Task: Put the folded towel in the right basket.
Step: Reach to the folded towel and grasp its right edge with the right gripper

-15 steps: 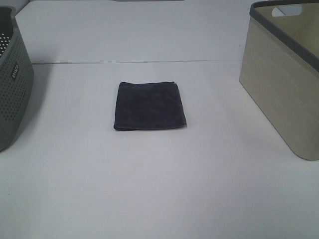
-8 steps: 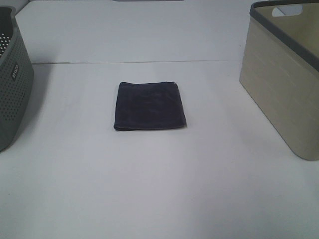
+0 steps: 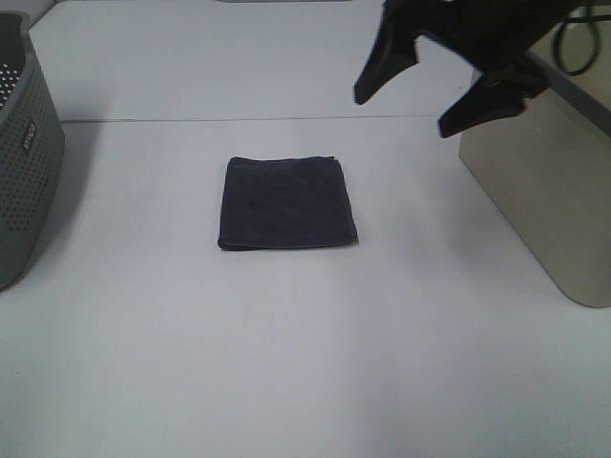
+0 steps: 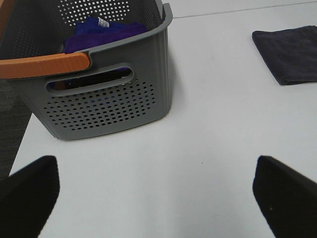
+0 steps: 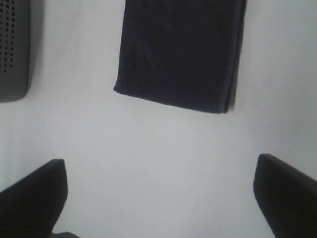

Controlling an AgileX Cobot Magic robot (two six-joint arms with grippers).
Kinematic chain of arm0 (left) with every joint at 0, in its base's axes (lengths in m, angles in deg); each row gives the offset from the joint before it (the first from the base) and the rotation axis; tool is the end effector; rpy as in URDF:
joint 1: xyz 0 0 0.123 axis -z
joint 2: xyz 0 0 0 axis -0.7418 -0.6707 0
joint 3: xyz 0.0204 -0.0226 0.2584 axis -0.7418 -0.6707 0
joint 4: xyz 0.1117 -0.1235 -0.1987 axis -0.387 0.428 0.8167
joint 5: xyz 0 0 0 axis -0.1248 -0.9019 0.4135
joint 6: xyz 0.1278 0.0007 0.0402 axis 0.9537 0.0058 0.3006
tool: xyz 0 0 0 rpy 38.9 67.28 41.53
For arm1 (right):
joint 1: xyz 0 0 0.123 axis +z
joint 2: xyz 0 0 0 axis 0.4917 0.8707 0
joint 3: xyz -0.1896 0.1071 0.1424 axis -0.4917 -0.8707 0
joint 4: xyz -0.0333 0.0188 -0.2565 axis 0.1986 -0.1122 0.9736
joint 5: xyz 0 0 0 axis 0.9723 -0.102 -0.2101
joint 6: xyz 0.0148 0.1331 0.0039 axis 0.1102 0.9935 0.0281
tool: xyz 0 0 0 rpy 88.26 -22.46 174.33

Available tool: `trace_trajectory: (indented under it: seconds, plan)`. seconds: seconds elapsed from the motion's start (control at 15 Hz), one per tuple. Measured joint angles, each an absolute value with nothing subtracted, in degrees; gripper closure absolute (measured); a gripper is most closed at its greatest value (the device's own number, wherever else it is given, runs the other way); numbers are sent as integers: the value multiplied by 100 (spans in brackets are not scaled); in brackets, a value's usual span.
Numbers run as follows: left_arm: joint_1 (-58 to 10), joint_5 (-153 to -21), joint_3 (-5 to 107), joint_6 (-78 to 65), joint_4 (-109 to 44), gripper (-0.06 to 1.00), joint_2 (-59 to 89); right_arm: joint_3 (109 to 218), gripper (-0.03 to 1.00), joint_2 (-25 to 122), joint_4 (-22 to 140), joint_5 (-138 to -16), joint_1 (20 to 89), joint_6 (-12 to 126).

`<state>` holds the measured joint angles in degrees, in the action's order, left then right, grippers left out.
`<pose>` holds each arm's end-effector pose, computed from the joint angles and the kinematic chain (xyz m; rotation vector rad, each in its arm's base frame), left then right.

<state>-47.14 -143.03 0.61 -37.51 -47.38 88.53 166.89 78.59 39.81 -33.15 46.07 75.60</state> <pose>0.0644 0.0024 0.2656 0.0631 2.0169 0.0574 0.3735 0.1629 0.2059 -0.2009 2.7349 0.6604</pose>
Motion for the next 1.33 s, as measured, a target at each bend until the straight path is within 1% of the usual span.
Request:
trace_trajectory:
  seconds: [0.2, 0.27, 0.6, 0.87, 1.13, 1.27, 1.33]
  plan:
    - [-4714, -14303, 61, -3751, -4738, -4, 8853, 17474, -1, 9085, 3781, -3441, 4767, 7560]
    - [-4714, -14303, 61, -3751, -4738, -4, 8853, 17955, -1, 9836, 3804, -3487, 4767, 7560]
    - [-4714, -14303, 61, -3751, -4721, -4, 8853, 18735, 0, 10947, 3827, -3728, 4762, 7571]
    - [-4714, -14303, 61, -3751, -4721, -4, 8853, 18832, 0, 11308, 4102, -3899, 4756, 7703]
    - [-4714, -14303, 61, -3751, -4721, -4, 8853, 18895, 1, 11411, 3930, -3951, 4756, 7737]
    - [-4714, -14303, 61, -3751, -4721, -4, 8853, 18918, 6, 11492, 3689, -4123, 4830, 7737]
    - [-4714, -14303, 61, -3751, -4721, -4, 8853, 18947, 11, 11566, 3540, -4278, 4922, 7737]
